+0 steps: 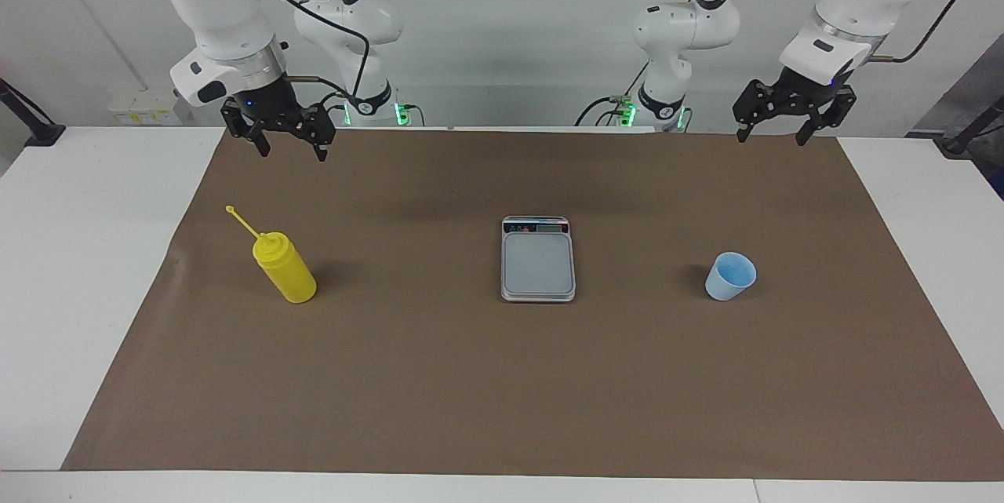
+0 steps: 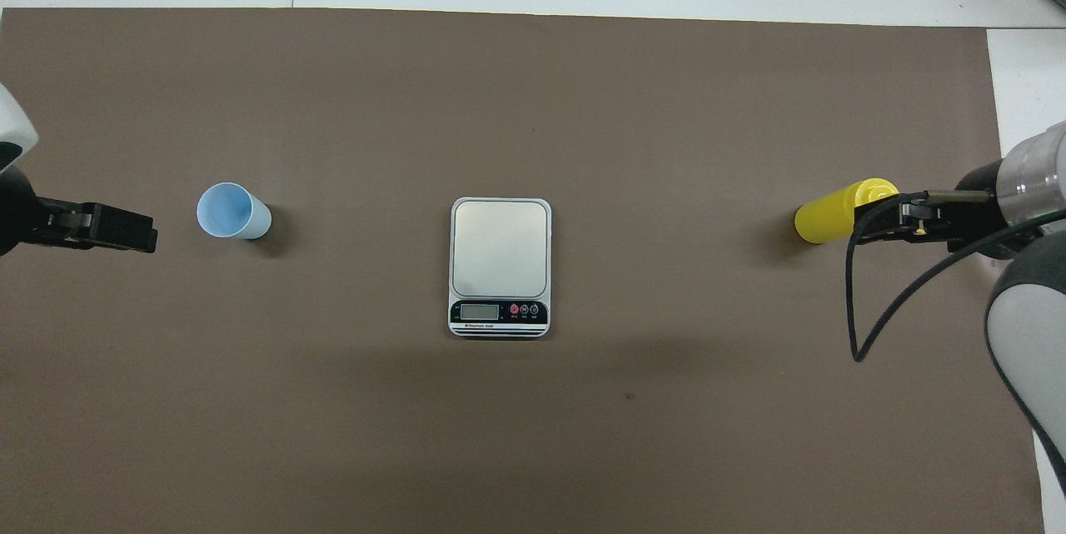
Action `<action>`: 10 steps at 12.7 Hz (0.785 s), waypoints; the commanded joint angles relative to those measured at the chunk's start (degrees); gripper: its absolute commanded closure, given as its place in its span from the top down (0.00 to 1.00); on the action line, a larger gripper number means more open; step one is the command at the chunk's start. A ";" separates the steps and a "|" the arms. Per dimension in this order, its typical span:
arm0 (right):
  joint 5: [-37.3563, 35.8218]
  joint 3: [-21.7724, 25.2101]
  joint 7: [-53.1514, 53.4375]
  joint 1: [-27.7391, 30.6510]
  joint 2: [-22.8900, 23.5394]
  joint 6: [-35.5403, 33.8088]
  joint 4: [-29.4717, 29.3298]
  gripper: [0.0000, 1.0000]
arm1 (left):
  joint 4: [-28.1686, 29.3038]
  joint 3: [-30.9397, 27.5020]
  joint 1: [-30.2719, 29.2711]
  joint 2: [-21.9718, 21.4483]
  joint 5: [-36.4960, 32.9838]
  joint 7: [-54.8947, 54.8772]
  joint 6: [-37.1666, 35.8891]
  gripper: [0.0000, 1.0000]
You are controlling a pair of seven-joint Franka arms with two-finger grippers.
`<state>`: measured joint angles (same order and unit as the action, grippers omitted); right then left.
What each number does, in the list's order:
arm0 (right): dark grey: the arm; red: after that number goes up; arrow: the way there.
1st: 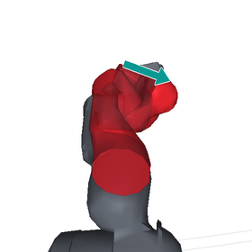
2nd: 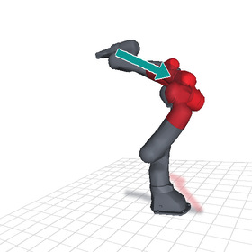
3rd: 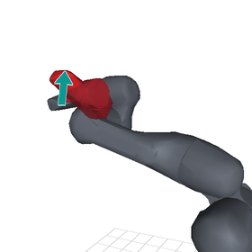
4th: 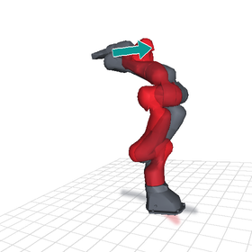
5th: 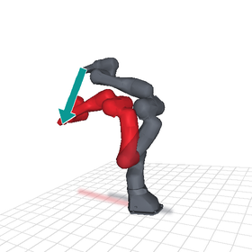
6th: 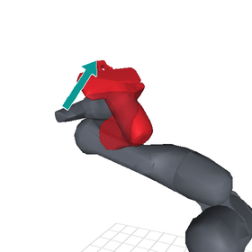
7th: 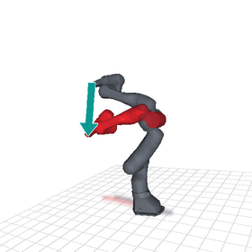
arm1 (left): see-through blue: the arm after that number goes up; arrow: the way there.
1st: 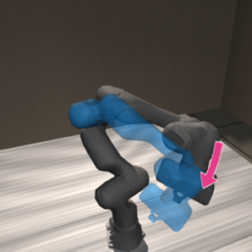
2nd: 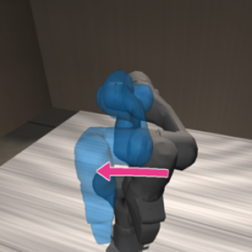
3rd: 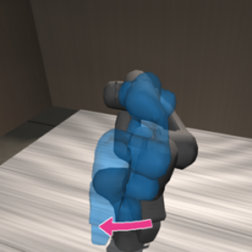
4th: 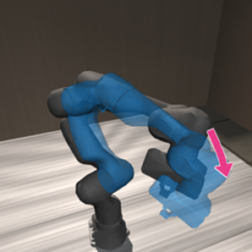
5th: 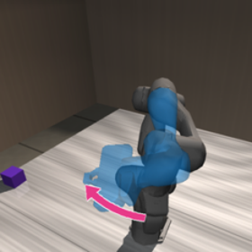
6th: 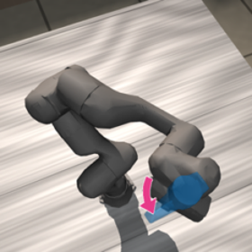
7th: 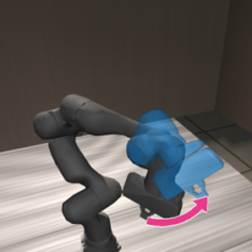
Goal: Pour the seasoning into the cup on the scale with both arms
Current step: 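Move the left gripper toward the light blue cup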
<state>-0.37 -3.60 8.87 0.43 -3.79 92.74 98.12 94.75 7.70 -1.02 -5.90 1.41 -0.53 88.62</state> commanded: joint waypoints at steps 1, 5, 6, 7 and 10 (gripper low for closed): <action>1.16 -0.09 -1.31 0.62 -1.31 -0.01 1.37 1.00 | 0.87 -0.05 -0.13 -0.95 -0.35 -1.14 0.41 1.00; 1.16 -0.09 -1.39 0.62 -1.31 -0.01 1.37 1.00 | 2.97 -0.05 -0.21 -2.00 -0.35 -1.14 0.41 1.00; 1.16 -0.09 -1.39 0.62 -1.31 -0.01 1.37 1.00 | 4.03 -0.05 -0.21 -2.35 -0.35 -0.79 1.89 1.00; 1.16 -0.09 -1.31 0.62 -1.31 -0.01 1.37 1.00 | 5.25 -0.05 -0.30 -2.45 -0.26 -0.44 5.38 1.00; 1.16 -0.09 -1.13 0.62 -1.22 0.77 1.37 1.00 | 12.45 -0.14 -1.26 -3.77 -0.26 -0.35 13.56 1.00</action>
<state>-0.37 -3.60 8.87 0.43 -3.79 92.75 98.12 100.68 7.62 -1.08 -6.84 1.40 -0.65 96.49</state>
